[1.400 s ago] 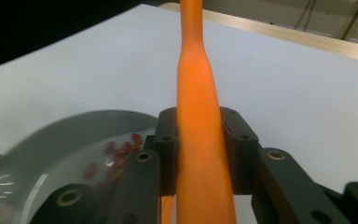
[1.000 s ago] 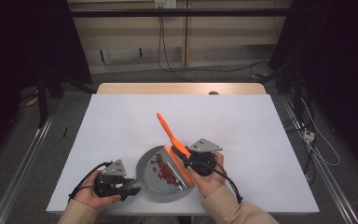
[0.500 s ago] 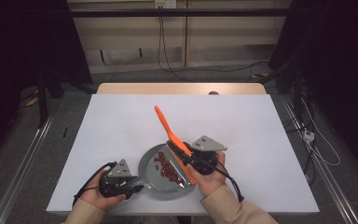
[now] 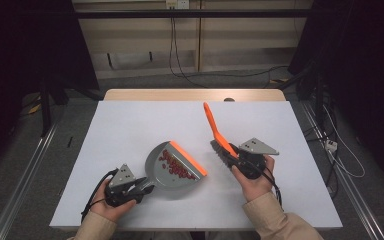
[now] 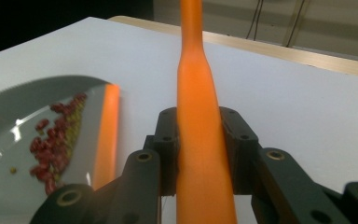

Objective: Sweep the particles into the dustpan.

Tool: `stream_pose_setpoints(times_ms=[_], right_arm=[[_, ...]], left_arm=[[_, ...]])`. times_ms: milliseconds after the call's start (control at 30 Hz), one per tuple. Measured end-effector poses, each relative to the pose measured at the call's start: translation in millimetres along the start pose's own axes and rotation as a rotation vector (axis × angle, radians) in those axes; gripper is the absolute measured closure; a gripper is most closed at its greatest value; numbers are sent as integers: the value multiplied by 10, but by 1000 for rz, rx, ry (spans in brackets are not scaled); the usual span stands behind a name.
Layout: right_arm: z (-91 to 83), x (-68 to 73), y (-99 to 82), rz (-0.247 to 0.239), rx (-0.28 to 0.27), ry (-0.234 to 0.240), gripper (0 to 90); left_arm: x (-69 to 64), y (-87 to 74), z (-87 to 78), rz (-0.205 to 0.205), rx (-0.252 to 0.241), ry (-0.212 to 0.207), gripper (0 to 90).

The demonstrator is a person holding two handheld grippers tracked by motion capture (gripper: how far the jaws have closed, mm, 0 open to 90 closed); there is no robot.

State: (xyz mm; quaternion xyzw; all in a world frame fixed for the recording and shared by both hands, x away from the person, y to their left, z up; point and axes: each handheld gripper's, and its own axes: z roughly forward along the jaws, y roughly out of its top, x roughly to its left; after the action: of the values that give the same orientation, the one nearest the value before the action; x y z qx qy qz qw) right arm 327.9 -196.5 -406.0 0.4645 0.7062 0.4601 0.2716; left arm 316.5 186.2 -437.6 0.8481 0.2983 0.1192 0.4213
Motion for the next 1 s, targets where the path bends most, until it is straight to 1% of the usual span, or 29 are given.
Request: stream_pose_setpoints(times_ms=[167,333,500,567,600,700,767,800,833,933,1000], right_arm=[[-12,-99,-48,4,13,-19,714],[-28,-177,-85,9,13,-27,714],[-57,-228,-105,14,15,-36,714],[-69,-245,-113,19,15,-41,714],[-71,-255,-118,17,15,-39,714],[-82,-270,-130,12,17,-42,714],[-89,-277,-135,14,15,-45,714],[-92,-280,-137,16,16,-43,714],[-94,-283,-139,16,14,-44,714],[-100,-289,-150,13,17,-45,714],[-94,-296,-154,15,17,-45,714]], left_arm=[[83,-8,-22,-50,0,74,628],[193,-23,-28,-98,-19,160,627],[297,-50,-12,-164,-32,248,627],[340,-56,-12,-178,-20,280,627],[358,-61,-3,-192,-23,300,627],[408,-65,5,-227,-12,342,627],[437,-64,18,-239,-6,373,627],[448,-64,29,-256,-10,382,627],[460,-60,37,-264,-5,393,626],[476,-51,79,-275,3,431,626],[492,-53,101,-295,2,436,626]])
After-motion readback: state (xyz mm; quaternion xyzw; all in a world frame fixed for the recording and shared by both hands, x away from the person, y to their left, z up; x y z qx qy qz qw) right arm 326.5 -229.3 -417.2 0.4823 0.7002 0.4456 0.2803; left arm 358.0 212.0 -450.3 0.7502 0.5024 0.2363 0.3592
